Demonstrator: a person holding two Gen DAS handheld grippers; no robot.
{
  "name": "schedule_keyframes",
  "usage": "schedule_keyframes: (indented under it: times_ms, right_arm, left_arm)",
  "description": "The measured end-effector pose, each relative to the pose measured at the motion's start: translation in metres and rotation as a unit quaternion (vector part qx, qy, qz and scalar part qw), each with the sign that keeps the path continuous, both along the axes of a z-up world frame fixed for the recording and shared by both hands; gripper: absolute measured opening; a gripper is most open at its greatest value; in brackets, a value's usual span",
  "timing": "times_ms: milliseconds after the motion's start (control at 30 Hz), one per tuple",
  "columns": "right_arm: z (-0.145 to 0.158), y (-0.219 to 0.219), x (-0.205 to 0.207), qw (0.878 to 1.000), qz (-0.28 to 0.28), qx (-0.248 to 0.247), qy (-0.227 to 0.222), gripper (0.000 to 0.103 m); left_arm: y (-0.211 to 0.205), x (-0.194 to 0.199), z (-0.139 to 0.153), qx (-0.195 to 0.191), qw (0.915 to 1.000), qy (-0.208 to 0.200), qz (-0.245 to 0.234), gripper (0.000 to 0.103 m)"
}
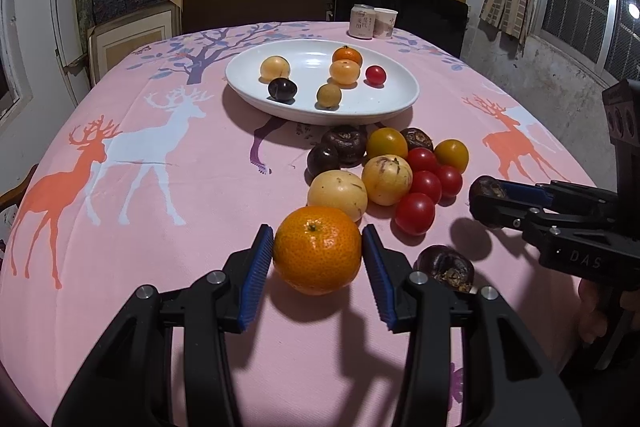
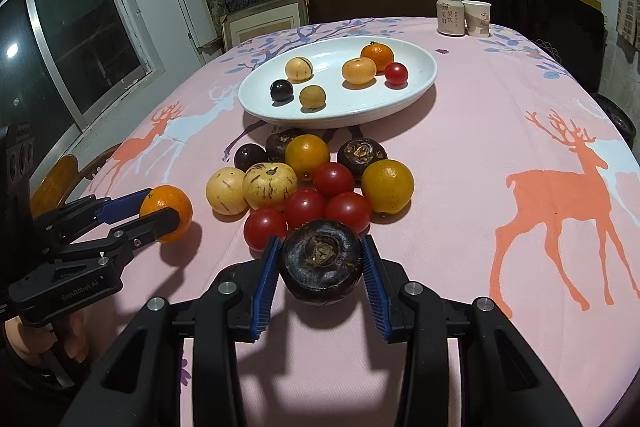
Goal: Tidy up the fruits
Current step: 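Carry the tangerine and purple fruit onto the white plate and open both tools, then grasp a dark purple fruit with the left tool while the right tool grasps a yellow-orange fruit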
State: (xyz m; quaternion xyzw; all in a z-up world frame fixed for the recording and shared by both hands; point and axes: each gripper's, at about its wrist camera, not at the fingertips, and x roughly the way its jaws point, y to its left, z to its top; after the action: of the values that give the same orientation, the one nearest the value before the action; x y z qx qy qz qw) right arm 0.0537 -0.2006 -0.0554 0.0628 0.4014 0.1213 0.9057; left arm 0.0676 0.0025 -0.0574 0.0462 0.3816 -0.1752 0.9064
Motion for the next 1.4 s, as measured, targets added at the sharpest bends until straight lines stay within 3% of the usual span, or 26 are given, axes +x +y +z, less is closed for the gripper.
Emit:
schedule_keyframes:
  times_ms: [300,400,700,900,1167,1200,1233,1267,1300,1400]
  right_arm:
    - [0.023,-0.016,0.003,1.0,-0.009,0.01,-0.024,0.041]
    - [0.044,-0.028,0.022,0.999,-0.013,0.017,-0.036,0.041]
    - [0.074,-0.034,0.083,0.999,-0.003,0.013,-0.05,0.041]
    - [0.059,-0.028,0.143,0.999,0.002,-0.005,-0.035,0.041]
    - [0.02,-0.024,0.205,1.0,0.013,-0.01,0.006,0.042]
    - [0.017,-0.025,0.207,1.0,0.016,-0.007,0.009,0.042]
    - [0.015,-0.025,0.208,1.0,0.017,-0.004,0.008,0.047]
    - [0.015,-0.025,0.208,1.0,0.018,-0.001,0.005,0.054]
    - [0.016,-0.026,0.206,1.0,0.015,0.0,-0.002,0.055]
    - [0.021,-0.028,0.199,1.0,0.015,0.003,-0.012,0.055]
  left_arm:
    - [-0.004,0.007,0.019,-0.005,0.9999,-0.015,-0.005,0.045]
    - [-0.01,0.019,0.029,-0.002,0.9996,-0.025,-0.011,0.045]
    - [-0.028,0.107,0.055,-0.019,0.9989,-0.043,-0.007,0.045]
    - [-0.051,0.179,0.042,-0.004,0.9994,-0.035,0.0,0.045]
    - [-0.065,0.245,0.007,0.001,0.9998,0.017,-0.004,0.046]
    - [-0.068,0.249,0.005,0.005,0.9998,0.019,-0.007,0.047]
    - [-0.068,0.249,0.004,0.004,0.9998,0.017,-0.009,0.056]
    - [-0.068,0.25,0.006,0.004,0.9999,0.01,-0.005,0.059]
    - [-0.066,0.247,0.009,0.003,1.0,0.002,-0.001,0.065]
    - [-0.059,0.239,0.02,-0.012,0.9999,-0.009,0.007,0.067]
